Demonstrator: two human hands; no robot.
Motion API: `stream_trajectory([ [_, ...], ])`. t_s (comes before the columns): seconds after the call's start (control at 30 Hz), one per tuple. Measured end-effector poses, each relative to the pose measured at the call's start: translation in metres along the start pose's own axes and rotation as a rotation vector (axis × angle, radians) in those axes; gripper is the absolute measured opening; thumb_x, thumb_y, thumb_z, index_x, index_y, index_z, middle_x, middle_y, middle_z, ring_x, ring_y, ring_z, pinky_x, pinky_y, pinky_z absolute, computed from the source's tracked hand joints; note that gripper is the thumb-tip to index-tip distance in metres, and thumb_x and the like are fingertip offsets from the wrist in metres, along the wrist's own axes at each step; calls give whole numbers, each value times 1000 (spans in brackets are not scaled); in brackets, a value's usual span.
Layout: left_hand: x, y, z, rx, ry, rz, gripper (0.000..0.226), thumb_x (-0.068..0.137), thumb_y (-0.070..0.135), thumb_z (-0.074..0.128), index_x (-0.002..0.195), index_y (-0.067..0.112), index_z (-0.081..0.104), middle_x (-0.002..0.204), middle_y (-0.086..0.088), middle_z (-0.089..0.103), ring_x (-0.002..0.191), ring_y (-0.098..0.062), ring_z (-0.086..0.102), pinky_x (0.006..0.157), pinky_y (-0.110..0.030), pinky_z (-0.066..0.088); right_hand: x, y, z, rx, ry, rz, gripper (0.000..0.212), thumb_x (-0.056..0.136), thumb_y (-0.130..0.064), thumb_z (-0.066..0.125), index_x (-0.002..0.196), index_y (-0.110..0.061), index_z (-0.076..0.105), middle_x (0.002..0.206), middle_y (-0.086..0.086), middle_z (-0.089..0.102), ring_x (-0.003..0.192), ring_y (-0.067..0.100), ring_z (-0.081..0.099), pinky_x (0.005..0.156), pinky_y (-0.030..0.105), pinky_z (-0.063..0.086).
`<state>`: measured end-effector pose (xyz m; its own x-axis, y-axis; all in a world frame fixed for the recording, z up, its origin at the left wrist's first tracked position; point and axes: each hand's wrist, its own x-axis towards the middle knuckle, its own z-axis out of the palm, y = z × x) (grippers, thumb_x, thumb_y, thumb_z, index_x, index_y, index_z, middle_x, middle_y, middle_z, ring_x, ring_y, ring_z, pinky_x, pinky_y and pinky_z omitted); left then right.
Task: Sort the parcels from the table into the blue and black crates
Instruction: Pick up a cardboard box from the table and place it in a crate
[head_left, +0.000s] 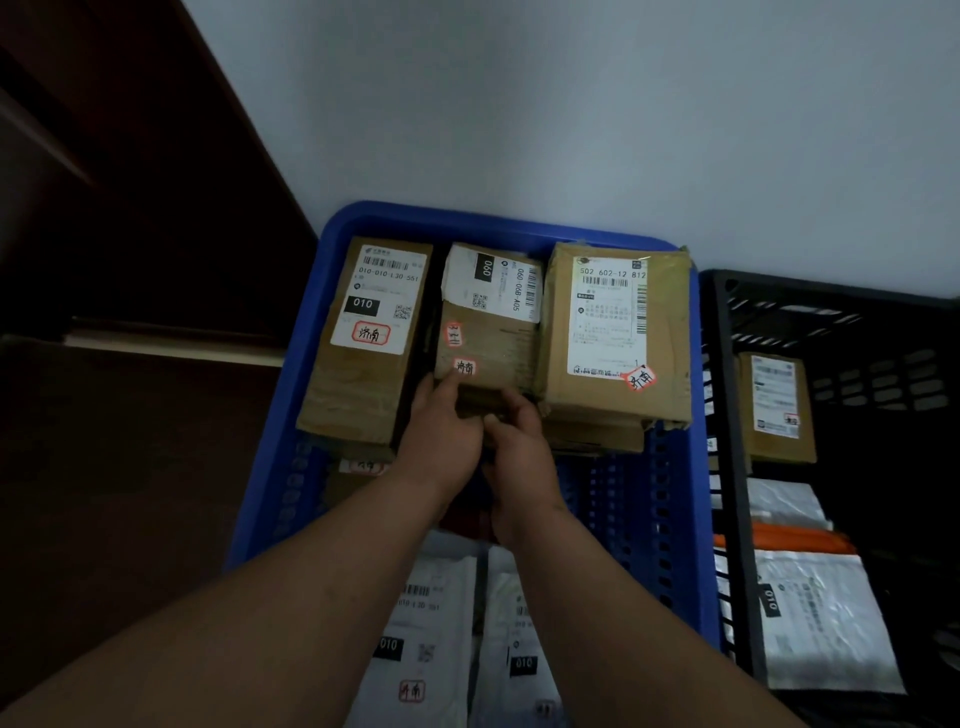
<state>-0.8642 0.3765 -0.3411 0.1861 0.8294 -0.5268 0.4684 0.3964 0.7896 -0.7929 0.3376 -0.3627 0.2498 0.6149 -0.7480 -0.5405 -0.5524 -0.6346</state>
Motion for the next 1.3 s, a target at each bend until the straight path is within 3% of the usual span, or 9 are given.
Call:
stream_trajectory([
  [0.2,3,-9,-5,-31,-151,-202,63,100,26,45,154,36,14,152,-4,36,130,-20,41,110,-37,34,-5,9,5,-32,-59,3,54,100,-17,45,145,-45,37,143,4,50,126,24,51,108,48,42],
  [0.4,21,-3,-6,-65,-149,-296,76,95,15,49,155,27,4,144,-6,46,126,-23,46,107,-41,38,0,7,-6,-105,-74,-11,54,102,-21,45,149,-41,30,145,0,50,116,9,51,79,16,39],
  [0.6,1,-5,-8,-79,-148,-223,73,98,23,48,153,41,5,154,0,34,135,-20,38,113,-39,30,4,2,-3,-170,-90,11,59,103,-24,43,153,-41,16,155,0,34,138,20,36,111,33,30],
  [0.8,-14,3,-13,-68,-130,-165,61,99,19,43,151,42,20,153,-1,36,136,-21,39,114,-45,33,1,-19,3,-296,-78,41,59,102,-25,41,155,-34,14,151,7,38,123,20,43,89,29,34],
  [0.87,-24,5,-13,-48,-121,-140,61,99,17,42,151,43,22,152,1,38,134,-18,41,113,-43,34,-13,-21,-3,-331,-98,57,53,102,-28,42,152,-31,26,133,0,52,106,14,50,81,28,37],
  [0.93,-37,7,-11,-4,-106,-130,63,100,15,42,151,42,20,150,2,40,127,-14,44,107,-34,36,-29,-22,-16,-385,-129,80,46,102,-30,44,147,-26,38,120,-4,56,95,10,52,76,28,40],
  [1.0,-51,9,-6,26,-86,-126,63,100,14,42,152,39,16,150,0,39,118,-9,43,95,-25,34,-46,-24,-32,-452,-164,112,42,102,-32,43,143,-21,44,138,3,51,116,18,52,91,30,39],
  [1.17,-94,22,13,29,-12,-136,62,101,17,42,152,38,14,151,-2,38,95,-1,46,74,-20,39,-92,-45,-70,-436,-205,256,46,104,-34,41,145,-14,40,146,5,46,128,21,46,91,30,36],
  [1.3,-131,37,32,56,17,-129,62,101,20,45,153,37,14,150,-3,39,86,0,48,59,-13,39,-131,-69,-94,-447,-190,245,52,105,-35,38,150,-10,32,153,7,39,139,24,37,108,36,33],
])
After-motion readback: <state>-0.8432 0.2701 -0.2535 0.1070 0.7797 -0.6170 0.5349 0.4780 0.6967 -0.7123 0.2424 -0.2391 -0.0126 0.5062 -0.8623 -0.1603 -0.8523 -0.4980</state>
